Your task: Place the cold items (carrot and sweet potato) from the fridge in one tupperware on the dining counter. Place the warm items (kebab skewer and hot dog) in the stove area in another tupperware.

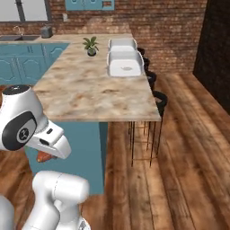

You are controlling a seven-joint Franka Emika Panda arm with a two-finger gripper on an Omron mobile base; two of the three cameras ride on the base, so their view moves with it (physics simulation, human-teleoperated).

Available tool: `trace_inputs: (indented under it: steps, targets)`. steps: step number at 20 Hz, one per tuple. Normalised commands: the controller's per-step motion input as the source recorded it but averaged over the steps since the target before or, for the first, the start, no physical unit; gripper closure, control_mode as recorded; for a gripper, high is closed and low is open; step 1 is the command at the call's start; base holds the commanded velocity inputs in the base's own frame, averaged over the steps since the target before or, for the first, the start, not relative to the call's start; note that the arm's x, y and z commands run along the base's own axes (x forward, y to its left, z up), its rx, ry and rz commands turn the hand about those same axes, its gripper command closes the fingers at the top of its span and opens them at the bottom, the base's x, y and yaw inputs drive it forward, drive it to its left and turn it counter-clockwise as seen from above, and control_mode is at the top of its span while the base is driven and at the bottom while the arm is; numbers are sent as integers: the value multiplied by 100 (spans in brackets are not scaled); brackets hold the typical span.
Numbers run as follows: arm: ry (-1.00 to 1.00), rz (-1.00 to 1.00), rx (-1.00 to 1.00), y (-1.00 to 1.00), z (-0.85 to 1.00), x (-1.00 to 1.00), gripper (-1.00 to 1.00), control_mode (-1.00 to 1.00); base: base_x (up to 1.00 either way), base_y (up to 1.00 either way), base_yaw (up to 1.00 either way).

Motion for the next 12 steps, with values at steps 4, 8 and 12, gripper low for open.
trace_inputs:
  steps: [4, 8, 12]
  targets:
    - [0, 0, 0, 0, 0, 0, 100, 100, 54, -100, 10]
    - [0, 0, 0, 0, 0, 0, 100, 100, 66, -100, 11]
    - [0, 0, 0, 0, 0, 0, 100, 100, 81, -100, 10]
